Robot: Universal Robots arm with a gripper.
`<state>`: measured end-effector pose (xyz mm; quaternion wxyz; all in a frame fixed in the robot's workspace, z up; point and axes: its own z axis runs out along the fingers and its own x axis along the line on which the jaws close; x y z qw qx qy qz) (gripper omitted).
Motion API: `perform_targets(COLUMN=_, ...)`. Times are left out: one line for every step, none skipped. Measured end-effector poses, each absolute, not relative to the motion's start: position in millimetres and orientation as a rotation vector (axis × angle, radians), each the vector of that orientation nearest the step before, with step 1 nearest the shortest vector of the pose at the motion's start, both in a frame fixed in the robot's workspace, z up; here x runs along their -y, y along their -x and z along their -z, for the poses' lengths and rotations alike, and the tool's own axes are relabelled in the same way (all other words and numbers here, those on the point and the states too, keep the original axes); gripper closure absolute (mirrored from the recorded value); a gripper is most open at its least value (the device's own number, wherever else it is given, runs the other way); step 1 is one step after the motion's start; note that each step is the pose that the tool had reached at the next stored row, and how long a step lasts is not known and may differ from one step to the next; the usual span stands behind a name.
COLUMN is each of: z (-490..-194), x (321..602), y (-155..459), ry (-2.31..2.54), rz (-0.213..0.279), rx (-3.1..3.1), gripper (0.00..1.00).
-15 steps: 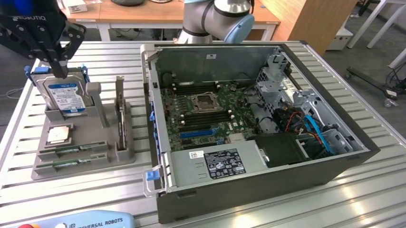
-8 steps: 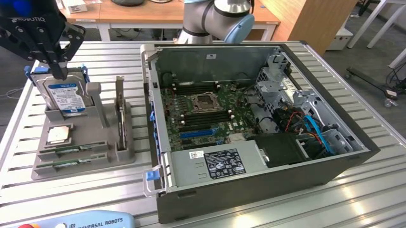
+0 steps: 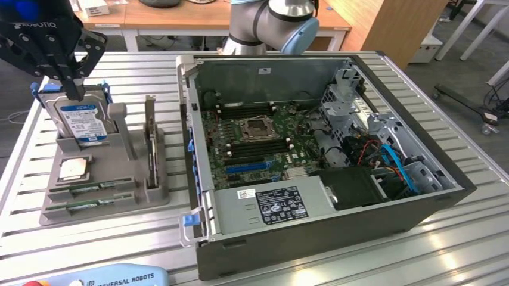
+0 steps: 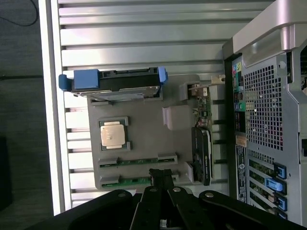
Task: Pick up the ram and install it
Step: 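Reach for the ram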
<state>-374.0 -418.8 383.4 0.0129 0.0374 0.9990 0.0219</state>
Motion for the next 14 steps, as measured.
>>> perform_targets(z=-383.4, x=419.1, y=374.1, ry=-0.116, rz=-0.068, rx=-3.113, gripper=0.90)
perform_targets(z=-383.4, x=419.4, y=374.0, ry=-0.116, rz=-0.068, rx=-3.113, gripper=0.90)
perform_targets(z=-383.4, x=419.7, y=374.0, ry=-0.116, rz=-0.068, rx=-3.113, gripper=0.90)
perform_targets(z=-383.4, x=420.2, y=374.0, ry=-0.116, rz=-0.068, rx=-3.113, gripper=0.90)
perform_targets(z=-383.4, x=420.8, y=374.0, ry=-0.116, rz=-0.068, rx=-3.113, gripper=0.90)
perform_targets(z=-383.4, x=421.4, y=374.0, ry=-0.116, rz=-0.068, rx=-3.113, gripper=0.90)
perform_targets(z=-383.4, x=422.1, y=374.0, ry=-0.116, rz=-0.068, rx=-3.113, gripper=0.90)
perform_targets(z=-383.4, x=422.7, y=374.0, ry=-0.116, rz=-0.068, rx=-3.113, gripper=0.90)
perform_targets(z=-383.4, x=423.3, y=374.0, ry=-0.117, rz=-0.068, rx=-3.113, gripper=0.90)
perform_targets(z=-383.4, x=424.2, y=374.0, ry=-0.116, rz=-0.068, rx=-3.113, gripper=0.90)
perform_targets(z=-383.4, x=425.0, y=374.0, ry=-0.117, rz=-0.068, rx=-3.113, gripper=0.90)
perform_targets(z=-383.4, x=425.9, y=374.0, ry=-0.116, rz=-0.068, rx=-3.113, gripper=0.90)
perform_targets(z=-383.4, x=426.8, y=374.0, ry=-0.116, rz=-0.068, rx=-3.113, gripper=0.90)
perform_targets(z=-383.4, x=427.5, y=374.0, ry=-0.117, rz=-0.068, rx=-3.113, gripper=0.90)
